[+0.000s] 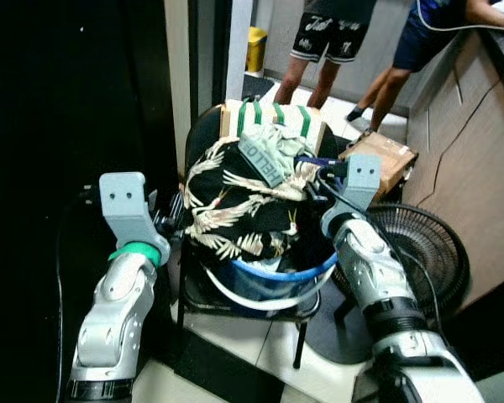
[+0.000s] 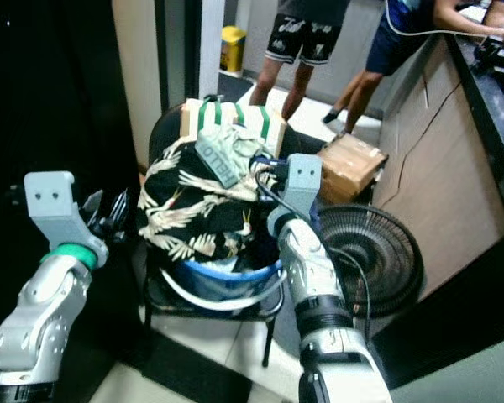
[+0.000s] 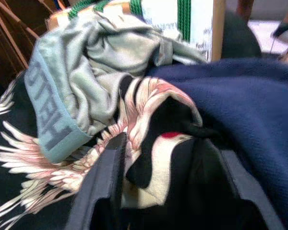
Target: Clothes washing
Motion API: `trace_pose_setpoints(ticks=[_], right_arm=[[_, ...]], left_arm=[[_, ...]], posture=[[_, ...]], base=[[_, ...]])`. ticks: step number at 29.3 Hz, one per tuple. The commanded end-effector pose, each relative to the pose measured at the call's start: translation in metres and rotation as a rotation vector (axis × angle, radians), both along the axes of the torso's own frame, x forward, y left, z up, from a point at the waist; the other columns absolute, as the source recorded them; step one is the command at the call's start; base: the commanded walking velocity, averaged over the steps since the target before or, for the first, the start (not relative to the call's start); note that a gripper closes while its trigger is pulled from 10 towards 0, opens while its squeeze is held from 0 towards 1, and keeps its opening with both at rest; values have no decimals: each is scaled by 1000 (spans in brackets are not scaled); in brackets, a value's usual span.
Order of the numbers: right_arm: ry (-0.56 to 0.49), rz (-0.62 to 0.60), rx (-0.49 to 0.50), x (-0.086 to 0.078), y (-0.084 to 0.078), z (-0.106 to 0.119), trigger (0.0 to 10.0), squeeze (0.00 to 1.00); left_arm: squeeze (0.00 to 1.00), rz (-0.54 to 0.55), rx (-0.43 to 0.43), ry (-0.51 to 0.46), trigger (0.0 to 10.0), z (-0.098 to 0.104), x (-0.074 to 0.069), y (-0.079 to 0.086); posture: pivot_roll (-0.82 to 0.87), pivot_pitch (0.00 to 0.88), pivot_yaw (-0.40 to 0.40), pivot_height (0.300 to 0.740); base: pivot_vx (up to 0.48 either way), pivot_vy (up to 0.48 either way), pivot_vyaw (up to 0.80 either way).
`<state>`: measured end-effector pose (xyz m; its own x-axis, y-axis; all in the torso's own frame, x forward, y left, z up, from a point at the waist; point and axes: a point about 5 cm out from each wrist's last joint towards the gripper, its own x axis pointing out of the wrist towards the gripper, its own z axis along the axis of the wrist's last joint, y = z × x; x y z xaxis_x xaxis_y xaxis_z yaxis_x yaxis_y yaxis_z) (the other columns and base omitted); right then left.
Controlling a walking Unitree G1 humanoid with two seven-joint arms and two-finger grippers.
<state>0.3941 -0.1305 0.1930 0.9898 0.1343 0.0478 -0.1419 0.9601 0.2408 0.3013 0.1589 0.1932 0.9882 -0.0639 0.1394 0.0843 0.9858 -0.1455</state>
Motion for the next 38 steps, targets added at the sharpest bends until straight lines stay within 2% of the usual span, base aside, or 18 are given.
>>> trace_pose_setpoints(ticks=[1,7,8,9,10,12,13,15,24,29,38], right_arm=[[9,10,28,2,1,-2,10000,1000],[27,32,15,7,6,0,10000,1000],[36,34,-8,8,7,-1,10000,78],[36,34,-8,8,7,-1,10000,78],[36,34,-21,9,8,-1,10000,0],[23,41,-6,10,10,-1,10000,0],[15,42,11,10,10,-1,8431,0],[1,43,17,9,10,-1,0,0],[-27,42,49,8,9,0,0,0],[-70,17,57,10,2,12,0,0],[-94,2,56,11,-2,16,0,0]], left_arm=[[0,-9,-12,22,10000,-2,-4,-1],[0,-13,-10,34,10000,-2,-6,-1],[0,-17,-7,38,10000,-2,-6,-2],[0,-17,-7,38,10000,-2,-6,-2],[0,-20,-5,40,10000,-3,-6,-2],[0,-23,-5,42,10000,-2,-7,-4],[0,-24,-3,42,10000,-1,-7,-4],[0,-25,-3,42,10000,0,-6,-4],[0,-25,-3,38,10000,2,-5,-3],[0,-20,-7,24,10000,4,-2,-3],[0,-23,-12,21,10000,5,0,-4]], posture=[[52,182,-29,740],[57,208,-20,740],[57,211,-18,740],[57,211,-18,740],[59,211,-15,740],[59,211,-15,740],[59,211,-15,740],[60,204,-13,740],[58,198,-13,740],[53,174,-18,740],[52,148,-21,740]], base=[[0,0,0],[0,0,0],[0,0,0],[0,0,0],[0,0,0],[0,0,0],[0,0,0],[0,0,0],[0,0,0],[0,0,0],[0,0,0]])
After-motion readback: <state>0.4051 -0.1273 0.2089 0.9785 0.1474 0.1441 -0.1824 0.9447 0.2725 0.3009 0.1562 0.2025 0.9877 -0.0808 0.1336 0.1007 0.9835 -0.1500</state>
